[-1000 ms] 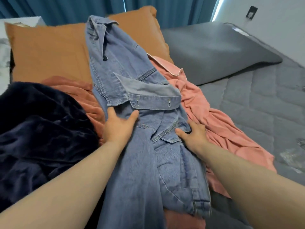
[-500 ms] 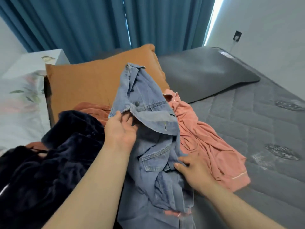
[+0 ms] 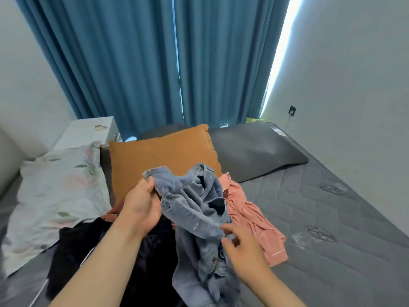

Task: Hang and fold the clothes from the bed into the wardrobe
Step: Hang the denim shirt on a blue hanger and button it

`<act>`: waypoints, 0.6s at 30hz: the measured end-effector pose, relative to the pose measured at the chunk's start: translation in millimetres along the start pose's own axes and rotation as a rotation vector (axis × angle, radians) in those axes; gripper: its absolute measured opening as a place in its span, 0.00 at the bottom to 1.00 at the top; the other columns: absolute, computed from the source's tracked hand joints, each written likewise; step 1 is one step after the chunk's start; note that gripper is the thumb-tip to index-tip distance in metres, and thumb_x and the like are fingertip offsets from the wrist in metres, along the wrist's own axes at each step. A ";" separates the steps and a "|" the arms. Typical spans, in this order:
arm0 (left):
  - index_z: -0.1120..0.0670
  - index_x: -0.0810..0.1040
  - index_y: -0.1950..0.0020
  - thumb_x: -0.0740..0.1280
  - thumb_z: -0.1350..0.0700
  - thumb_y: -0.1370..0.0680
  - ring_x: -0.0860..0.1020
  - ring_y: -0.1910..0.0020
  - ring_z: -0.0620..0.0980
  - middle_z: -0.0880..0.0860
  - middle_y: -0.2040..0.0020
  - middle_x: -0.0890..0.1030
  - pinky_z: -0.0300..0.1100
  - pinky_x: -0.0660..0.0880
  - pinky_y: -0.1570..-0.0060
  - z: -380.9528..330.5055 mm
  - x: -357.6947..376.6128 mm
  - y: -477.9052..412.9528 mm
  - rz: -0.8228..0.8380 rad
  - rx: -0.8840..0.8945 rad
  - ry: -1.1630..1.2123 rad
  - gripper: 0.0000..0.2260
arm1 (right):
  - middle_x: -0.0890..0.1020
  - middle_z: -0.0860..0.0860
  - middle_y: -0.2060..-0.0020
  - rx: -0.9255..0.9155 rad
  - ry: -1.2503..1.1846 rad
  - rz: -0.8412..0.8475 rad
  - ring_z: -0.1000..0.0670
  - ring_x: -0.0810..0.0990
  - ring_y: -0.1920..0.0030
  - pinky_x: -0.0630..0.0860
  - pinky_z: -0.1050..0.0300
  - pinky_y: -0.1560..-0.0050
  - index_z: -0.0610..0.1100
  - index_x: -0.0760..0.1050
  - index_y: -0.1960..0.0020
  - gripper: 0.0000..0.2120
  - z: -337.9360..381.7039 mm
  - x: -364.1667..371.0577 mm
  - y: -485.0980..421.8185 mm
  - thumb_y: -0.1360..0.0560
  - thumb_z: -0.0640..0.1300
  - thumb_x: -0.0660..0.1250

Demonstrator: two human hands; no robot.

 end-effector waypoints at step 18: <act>0.56 0.73 0.65 0.56 0.52 0.17 0.75 0.67 0.51 0.54 0.67 0.73 0.50 0.73 0.56 -275.5 50.5 244.5 0.296 0.248 0.021 0.18 | 0.76 0.67 0.54 -0.179 0.157 0.297 0.64 0.75 0.51 0.70 0.73 0.46 0.55 0.75 0.41 0.17 224.8 -32.7 81.4 0.29 0.44 0.69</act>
Point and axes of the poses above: each hand's wrist, its own y-axis away from the middle knuckle, its own x-axis out of the palm, z = x × y, the point moved 1 cm from there along -y, towards the middle knuckle
